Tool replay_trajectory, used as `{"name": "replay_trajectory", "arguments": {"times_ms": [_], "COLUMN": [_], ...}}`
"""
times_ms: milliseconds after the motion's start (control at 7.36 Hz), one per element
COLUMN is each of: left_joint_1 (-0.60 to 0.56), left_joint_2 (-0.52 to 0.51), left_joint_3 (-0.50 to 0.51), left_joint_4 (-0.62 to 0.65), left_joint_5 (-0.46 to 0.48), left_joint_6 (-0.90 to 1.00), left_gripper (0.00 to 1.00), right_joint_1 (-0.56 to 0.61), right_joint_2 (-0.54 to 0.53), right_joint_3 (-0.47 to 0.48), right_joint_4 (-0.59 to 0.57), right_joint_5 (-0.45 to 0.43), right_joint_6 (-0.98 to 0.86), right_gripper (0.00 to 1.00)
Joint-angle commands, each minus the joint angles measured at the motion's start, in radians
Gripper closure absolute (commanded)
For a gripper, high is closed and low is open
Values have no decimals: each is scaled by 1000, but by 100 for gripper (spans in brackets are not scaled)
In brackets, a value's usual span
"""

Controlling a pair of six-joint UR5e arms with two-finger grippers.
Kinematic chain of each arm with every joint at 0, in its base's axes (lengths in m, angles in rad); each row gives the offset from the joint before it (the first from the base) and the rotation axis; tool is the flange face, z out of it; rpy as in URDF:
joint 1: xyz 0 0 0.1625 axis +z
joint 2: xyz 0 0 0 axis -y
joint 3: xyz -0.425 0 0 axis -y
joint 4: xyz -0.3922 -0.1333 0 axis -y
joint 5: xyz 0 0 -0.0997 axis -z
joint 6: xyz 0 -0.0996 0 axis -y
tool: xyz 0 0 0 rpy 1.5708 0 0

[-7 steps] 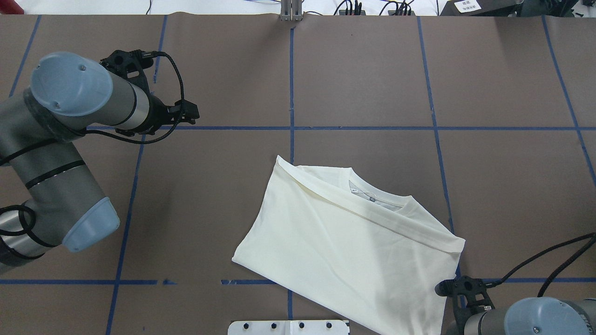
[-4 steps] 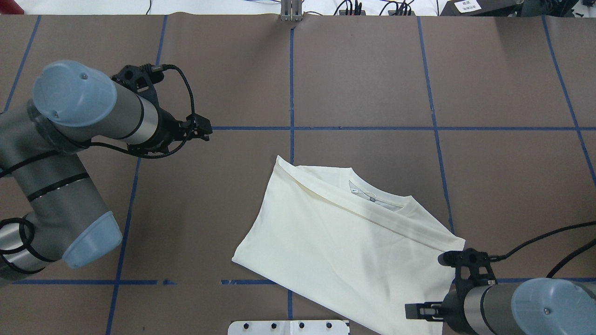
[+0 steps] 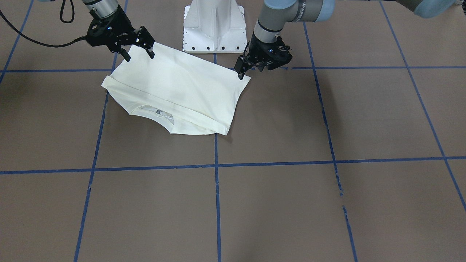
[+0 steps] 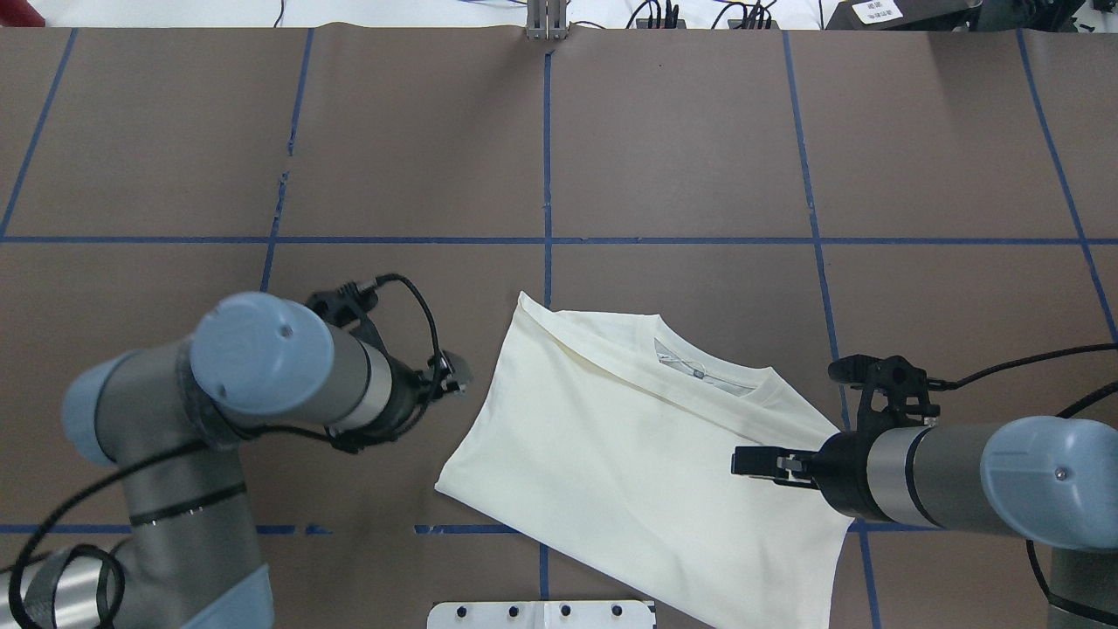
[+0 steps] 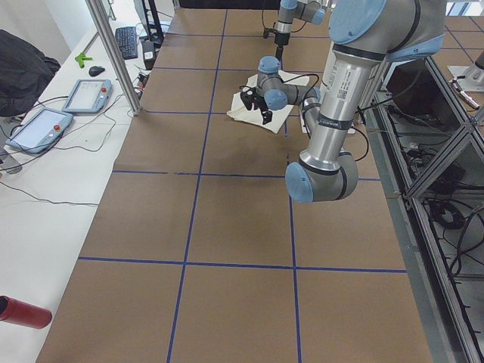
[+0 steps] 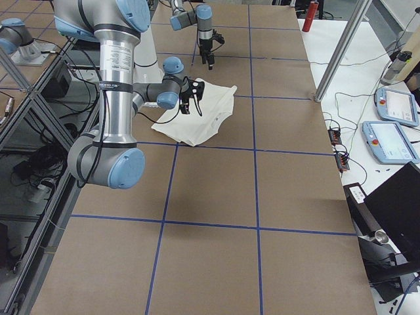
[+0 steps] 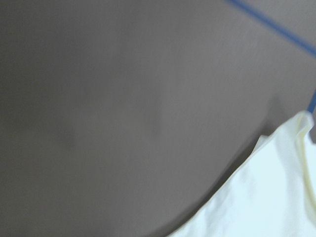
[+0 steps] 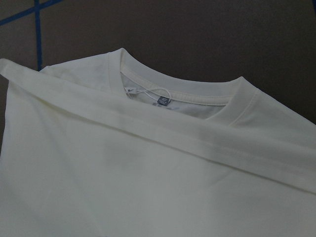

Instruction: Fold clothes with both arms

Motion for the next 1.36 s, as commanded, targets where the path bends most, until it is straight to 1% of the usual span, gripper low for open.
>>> {"name": "replay_trajectory", "arguments": {"times_ms": [0, 272, 544, 816, 1223], "left_joint_1": [57, 57, 57, 57, 59], "left_joint_2": [-12, -36, -35, -30, -32], "left_joint_3": [50, 104, 104, 104, 118], "left_joint_4": [0, 2, 2, 3, 3], "left_joint_5": [43, 65, 65, 65, 65], "left_joint_6": [-80, -81, -81, -83, -83], "left_gripper": [8, 11, 20, 25, 36], "right_joint_1": [21, 24, 24, 26, 26], "right_joint_2": [16, 16, 16, 19, 18], "right_joint_3": [-6, -8, -4, -3, -3], "right_joint_4": [0, 0, 2, 2, 2], "right_joint_5": [3, 3, 3, 3, 3], "right_joint_6": [-5, -5, -5, -5, -5], "right_gripper": [0, 0, 0, 0, 0]}}
